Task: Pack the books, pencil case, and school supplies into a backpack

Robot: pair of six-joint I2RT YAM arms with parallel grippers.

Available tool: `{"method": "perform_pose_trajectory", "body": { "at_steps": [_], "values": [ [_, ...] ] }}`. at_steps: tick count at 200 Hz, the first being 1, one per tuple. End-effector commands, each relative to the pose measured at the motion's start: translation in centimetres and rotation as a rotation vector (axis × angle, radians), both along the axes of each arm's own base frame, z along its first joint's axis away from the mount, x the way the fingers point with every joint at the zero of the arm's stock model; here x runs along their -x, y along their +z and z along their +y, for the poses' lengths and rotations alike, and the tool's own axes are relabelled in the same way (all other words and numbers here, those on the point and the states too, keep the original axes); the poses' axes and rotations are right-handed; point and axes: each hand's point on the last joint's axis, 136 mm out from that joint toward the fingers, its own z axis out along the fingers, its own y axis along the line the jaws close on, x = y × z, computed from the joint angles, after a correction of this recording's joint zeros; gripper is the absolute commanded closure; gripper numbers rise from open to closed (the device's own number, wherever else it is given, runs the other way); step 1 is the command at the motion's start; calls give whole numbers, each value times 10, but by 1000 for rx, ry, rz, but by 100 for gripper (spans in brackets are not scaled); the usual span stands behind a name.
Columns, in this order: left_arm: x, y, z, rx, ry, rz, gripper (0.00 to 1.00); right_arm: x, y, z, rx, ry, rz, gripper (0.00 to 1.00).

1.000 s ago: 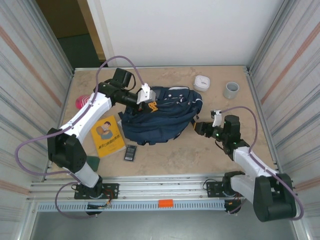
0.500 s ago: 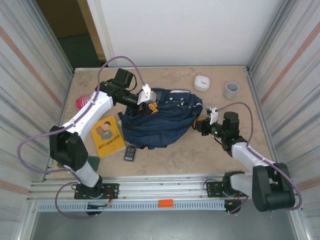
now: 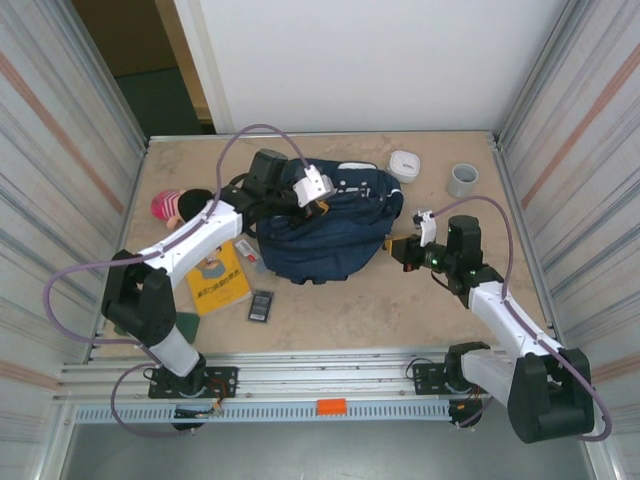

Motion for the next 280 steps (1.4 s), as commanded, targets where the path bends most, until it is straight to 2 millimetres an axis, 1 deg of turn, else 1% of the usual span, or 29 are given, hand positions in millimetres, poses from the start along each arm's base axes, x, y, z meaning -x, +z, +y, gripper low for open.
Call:
{"method": "perform_pose_trajectory", "body": {
  "at_steps": [1, 32, 44, 61, 85, 103, 114, 125, 131, 135, 140, 142, 147, 152, 159, 168, 172, 176, 182, 202, 232, 234, 238, 252, 258, 261, 267, 274, 280],
  "values": [
    [-31, 29, -7, 36, 197, -126, 100, 17, 18, 17, -20, 82, 32, 100],
    [-34, 29, -38, 97, 277, -98, 100, 25, 31, 40, -35, 96, 83, 100],
    [-34, 29, -49, 133, 293, -82, 100, 29, 32, 48, -45, 88, 120, 100],
    [-34, 32, -63, 181, 306, -79, 100, 38, 33, 64, -70, 91, 168, 100],
    [-32, 32, -78, 209, 304, -78, 100, 49, 30, 83, -104, 82, 222, 100],
    [-29, 30, -84, 214, 288, -59, 100, 49, 27, 94, -147, 76, 274, 100],
    [-25, 31, -88, 224, 260, -50, 100, 49, 25, 97, -164, 74, 297, 99],
    [-18, 32, -90, 227, 224, -52, 100, 45, 27, 93, -163, 63, 305, 95],
    [-14, 33, -90, 228, 197, -62, 100, 42, 29, 89, -166, 49, 309, 91],
    [-11, 33, -90, 229, 178, -69, 100, 40, 31, 86, -173, 44, 315, 86],
    [-7, 35, -91, 232, 150, -82, 100, 36, 34, 79, -185, 24, 322, 76],
    [-5, 36, -91, 232, 139, -87, 100, 35, 35, 77, -191, 20, 326, 74],
    [-1, 37, -91, 234, 110, -95, 100, 32, 38, 71, -209, 3, 333, 60],
    [4, 38, -91, 238, 71, -102, 100, 29, 40, 64, -227, -19, 346, 51],
    [13, 39, -92, 245, -1, -105, 100, 26, 40, 55, -250, -60, 373, 43],
    [22, 40, -90, 250, -58, -105, 100, 19, 34, 41, -275, -135, 428, 36],
    [25, 41, -90, 249, -78, -110, 100, 17, 30, 37, -286, -158, 450, 36],
    [28, 41, -90, 246, -100, -114, 100, 17, 37, 32, -309, -171, 442, 35],
    [34, 41, -89, 237, -137, -121, 100, 16, 35, 27, -330, -192, 458, 35],
    [48, 41, -89, 216, -225, -142, 100, 10, 30, 20, -396, -242, 485, 30],
    [49, 43, -87, 218, -252, -153, 100, 2, 19, 15, -437, -316, 544, 25],
    [50, 44, -87, 220, -255, -153, 100, 0, 13, 16, -433, -325, 564, 25],
    [50, 44, -86, 225, -259, -152, 100, -2, 9, 15, -438, -335, 571, 25],
    [51, 45, -86, 233, -274, -149, 100, -8, 8, 14, -471, -361, 569, 25],
    [50, 45, -86, 231, -268, -147, 100, -11, 9, 14, -482, -364, 560, 27],
    [50, 45, -86, 230, -265, -146, 100, -13, 11, 15, -489, -362, 551, 30],
    [50, 45, -85, 229, -259, -142, 100, -15, 15, 16, -497, -359, 531, 40],
    [50, 44, -85, 228, -250, -138, 100, -17, 17, 17, -498, -358, 522, 46],
    [50, 45, -84, 230, -240, -137, 100, -19, 18, 17, -493, -362, 515, 49]
  ]
}}
